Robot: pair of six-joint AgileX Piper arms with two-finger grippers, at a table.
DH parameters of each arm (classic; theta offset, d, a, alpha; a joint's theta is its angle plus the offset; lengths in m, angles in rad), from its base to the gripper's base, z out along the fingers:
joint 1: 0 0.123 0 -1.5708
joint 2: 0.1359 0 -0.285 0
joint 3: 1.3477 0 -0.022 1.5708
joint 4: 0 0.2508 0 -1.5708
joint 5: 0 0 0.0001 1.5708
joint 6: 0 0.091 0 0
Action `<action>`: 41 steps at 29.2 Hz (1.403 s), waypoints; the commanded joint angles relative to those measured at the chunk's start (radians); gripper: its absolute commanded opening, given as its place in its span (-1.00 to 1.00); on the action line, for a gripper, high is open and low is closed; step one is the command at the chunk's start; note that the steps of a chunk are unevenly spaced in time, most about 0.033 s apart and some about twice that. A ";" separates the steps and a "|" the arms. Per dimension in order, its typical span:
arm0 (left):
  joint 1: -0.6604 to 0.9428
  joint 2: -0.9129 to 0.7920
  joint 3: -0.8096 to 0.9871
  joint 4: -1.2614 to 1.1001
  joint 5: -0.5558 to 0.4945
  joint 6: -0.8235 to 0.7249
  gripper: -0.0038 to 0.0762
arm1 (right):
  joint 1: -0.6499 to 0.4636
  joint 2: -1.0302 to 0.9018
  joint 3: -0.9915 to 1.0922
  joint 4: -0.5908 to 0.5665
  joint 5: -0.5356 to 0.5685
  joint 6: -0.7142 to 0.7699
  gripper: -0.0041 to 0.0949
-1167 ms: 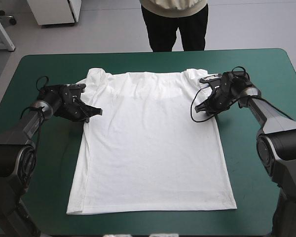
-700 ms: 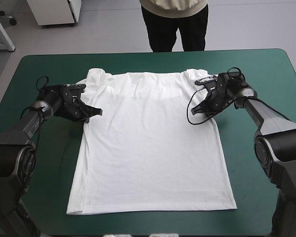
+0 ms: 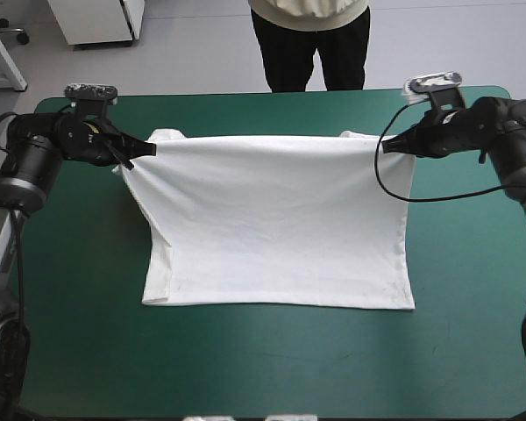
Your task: Fold the cloth
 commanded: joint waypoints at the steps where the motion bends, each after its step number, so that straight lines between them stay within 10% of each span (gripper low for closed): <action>1: 0.001 -0.110 -0.073 0.010 -0.026 -0.002 -0.93 | -0.050 -0.139 -0.025 0.072 -0.051 -0.060 -0.95; 21: 0.001 -0.424 -0.284 0.005 -0.015 0.062 -0.93 | -0.056 -0.432 -0.342 0.114 0.084 -0.080 -0.95; 41: 0.001 -0.023 -0.392 -0.028 -0.286 0.064 -0.93 | -0.056 -0.051 -0.410 0.163 -0.160 -0.085 -0.95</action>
